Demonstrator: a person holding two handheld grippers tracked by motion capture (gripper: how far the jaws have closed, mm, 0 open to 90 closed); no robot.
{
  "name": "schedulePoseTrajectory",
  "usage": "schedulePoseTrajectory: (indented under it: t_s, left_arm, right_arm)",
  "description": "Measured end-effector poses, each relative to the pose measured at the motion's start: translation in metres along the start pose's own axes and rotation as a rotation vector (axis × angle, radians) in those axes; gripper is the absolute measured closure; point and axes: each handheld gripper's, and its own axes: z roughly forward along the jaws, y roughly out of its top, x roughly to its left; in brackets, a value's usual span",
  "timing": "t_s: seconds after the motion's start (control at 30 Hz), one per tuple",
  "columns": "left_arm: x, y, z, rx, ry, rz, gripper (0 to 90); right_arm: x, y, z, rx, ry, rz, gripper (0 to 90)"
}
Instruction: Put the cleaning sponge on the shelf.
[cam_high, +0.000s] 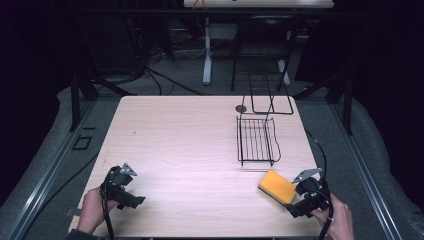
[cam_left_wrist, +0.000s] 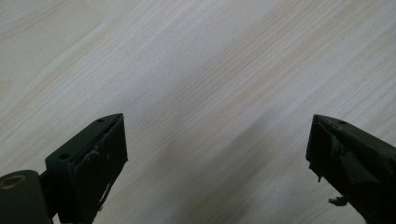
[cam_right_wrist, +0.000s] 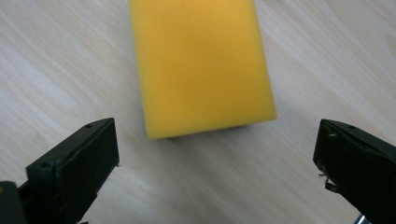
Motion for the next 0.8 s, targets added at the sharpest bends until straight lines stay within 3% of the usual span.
schedulePoseTrajectory:
  t_s: [0.2,0.43,0.53,0.7,0.8]
  left_arm:
    - [0.001,0.000,0.001,0.000,-0.002,-0.002,5.4]
    - [-0.001,0.000,0.000,0.001,-0.002,0.008,5.4]
    - [-0.001,0.000,0.001,0.007,-0.003,0.011,5.6]
    - [-0.003,0.001,0.002,0.012,-0.003,0.023,5.6]
    - [-0.003,0.001,0.001,0.009,-0.004,0.022,5.6]
  right_arm:
    - [-0.009,0.012,0.012,0.010,0.044,-0.036,0.2]
    - [-0.006,0.016,0.022,0.064,0.079,-0.069,9.2]
    - [-0.005,0.016,0.025,0.103,0.065,-0.063,18.4]
    - [-0.006,0.015,0.026,0.094,0.066,-0.047,22.4]
    - [-0.006,0.015,0.024,0.099,0.055,-0.066,23.0]
